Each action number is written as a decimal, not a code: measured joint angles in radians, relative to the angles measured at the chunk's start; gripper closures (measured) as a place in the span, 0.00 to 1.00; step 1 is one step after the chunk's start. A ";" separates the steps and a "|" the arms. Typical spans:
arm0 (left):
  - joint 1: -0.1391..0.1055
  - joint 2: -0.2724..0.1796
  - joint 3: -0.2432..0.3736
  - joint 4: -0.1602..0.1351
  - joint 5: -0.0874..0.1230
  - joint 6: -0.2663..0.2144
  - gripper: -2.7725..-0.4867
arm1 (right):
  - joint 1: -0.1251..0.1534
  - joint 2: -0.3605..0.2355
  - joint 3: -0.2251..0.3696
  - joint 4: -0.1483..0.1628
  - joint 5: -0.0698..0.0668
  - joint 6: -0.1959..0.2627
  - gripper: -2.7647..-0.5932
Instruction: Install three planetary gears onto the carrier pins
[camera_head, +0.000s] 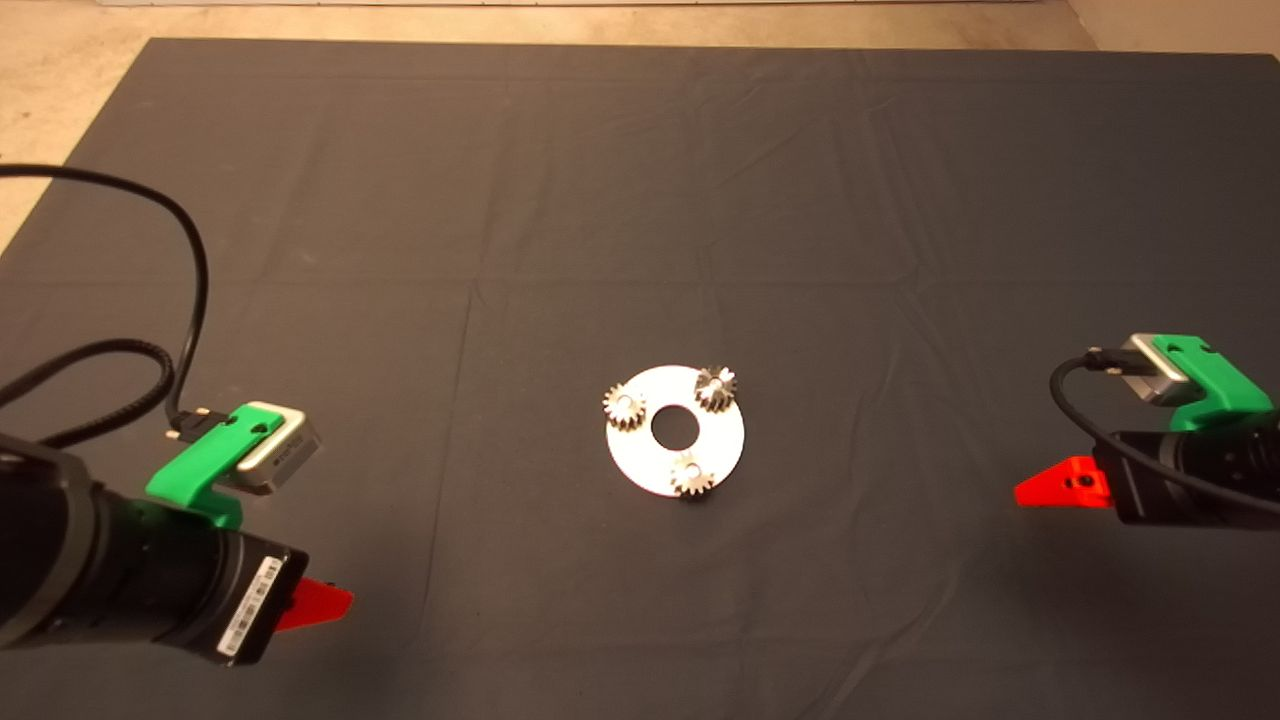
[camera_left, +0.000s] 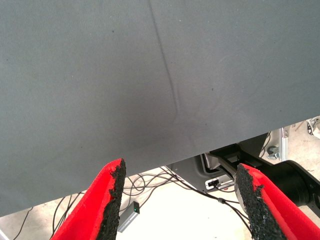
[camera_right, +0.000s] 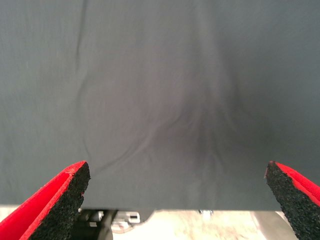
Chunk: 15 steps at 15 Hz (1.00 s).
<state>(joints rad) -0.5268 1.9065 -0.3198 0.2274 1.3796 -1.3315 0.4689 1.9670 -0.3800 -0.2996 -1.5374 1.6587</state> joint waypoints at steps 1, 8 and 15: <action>0.003 0.000 0.000 0.000 0.000 0.000 0.56 | -0.012 0.011 0.000 0.000 0.000 -0.009 0.07; 0.008 -0.001 0.000 -0.003 0.000 0.000 0.56 | -0.052 0.042 0.007 -0.002 0.004 -0.026 0.07; 0.008 -0.003 0.000 -0.005 0.000 0.000 0.56 | -0.056 0.045 0.009 -0.003 0.004 -0.028 0.07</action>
<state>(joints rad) -0.5185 1.9030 -0.3198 0.2223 1.3796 -1.3316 0.4126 2.0119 -0.3709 -0.3030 -1.5336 1.6304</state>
